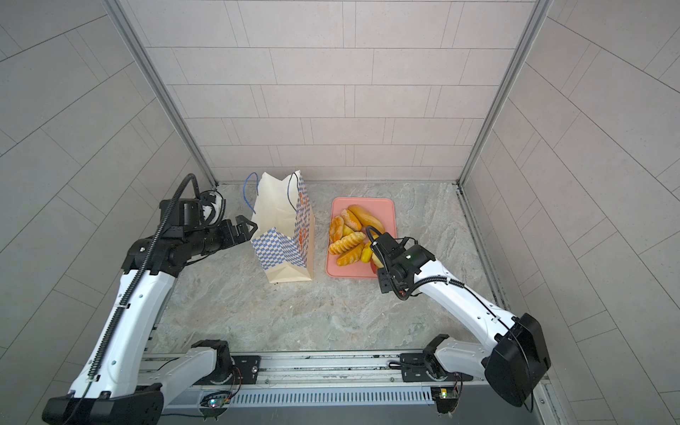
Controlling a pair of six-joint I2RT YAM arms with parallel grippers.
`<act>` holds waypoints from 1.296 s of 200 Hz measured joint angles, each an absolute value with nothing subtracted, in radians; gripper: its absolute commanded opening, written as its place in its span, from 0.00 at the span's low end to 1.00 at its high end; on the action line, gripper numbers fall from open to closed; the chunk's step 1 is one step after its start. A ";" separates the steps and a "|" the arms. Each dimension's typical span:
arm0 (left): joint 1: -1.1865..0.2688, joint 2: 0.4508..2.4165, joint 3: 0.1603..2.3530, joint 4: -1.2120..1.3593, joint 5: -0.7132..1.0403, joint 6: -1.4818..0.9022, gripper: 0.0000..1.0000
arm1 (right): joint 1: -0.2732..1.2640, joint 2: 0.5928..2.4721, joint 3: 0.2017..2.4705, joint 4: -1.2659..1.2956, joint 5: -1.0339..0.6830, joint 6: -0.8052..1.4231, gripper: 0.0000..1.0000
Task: Place the fake bread into the paper bag
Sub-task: 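Close the red tongs on the pineapple ring with the right gripper, then lift the pineapple ring in the tongs and carry it toward the bag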
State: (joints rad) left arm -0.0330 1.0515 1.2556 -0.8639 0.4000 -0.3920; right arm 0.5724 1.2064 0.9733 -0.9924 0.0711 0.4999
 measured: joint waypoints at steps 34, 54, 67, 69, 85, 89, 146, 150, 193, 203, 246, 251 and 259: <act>-0.033 1.052 1.256 -0.864 0.400 -0.392 1.00 | 0.559 1.207 0.973 -0.992 0.078 0.494 0.53; -0.033 1.052 1.256 -0.865 0.400 -0.392 1.00 | 0.555 1.202 0.974 -0.992 0.081 0.494 0.53; -0.033 1.052 1.256 -0.866 0.400 -0.392 1.00 | 0.554 1.193 0.974 -0.993 0.084 0.494 0.52; -0.033 1.052 1.256 -0.866 0.400 -0.392 1.00 | 0.554 1.192 0.974 -0.994 0.084 0.494 0.52; -0.033 1.053 1.256 -0.866 0.400 -0.392 1.00 | 0.553 1.175 0.978 -1.007 0.089 0.494 0.52; -0.033 1.053 1.256 -0.866 0.400 -0.392 1.00 | 0.552 1.170 0.981 -1.011 0.091 0.494 0.52; -0.033 1.069 1.259 -0.863 0.408 -0.395 0.92 | 0.533 1.059 1.018 -1.071 0.103 0.499 0.51; -0.033 1.072 1.259 -0.862 0.411 -0.392 0.91 | 0.531 1.052 1.021 -1.077 0.104 0.499 0.51; -0.033 1.121 1.274 -0.840 0.423 -0.400 0.81 | 0.522 1.009 1.085 -1.126 0.112 0.498 0.50; -0.033 1.132 1.277 -0.831 0.426 -0.399 0.77 | 0.520 1.007 1.105 -1.135 0.113 0.498 0.50; -0.033 1.175 1.285 -0.796 0.426 -0.405 0.67 | 0.514 1.007 1.214 -1.166 0.098 0.486 0.47; -0.033 1.177 1.285 -0.794 0.426 -0.403 0.65 | 0.514 1.007 1.228 -1.166 0.093 0.484 0.47; -0.033 1.180 1.286 -0.790 0.426 -0.406 0.62 | 0.514 1.008 1.255 -1.168 0.083 0.475 0.46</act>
State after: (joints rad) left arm -0.0334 1.1797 1.2858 -0.7898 0.4255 -0.4057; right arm 0.5140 1.0077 1.2552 -1.1683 0.0830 0.4747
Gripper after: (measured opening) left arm 0.658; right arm 0.471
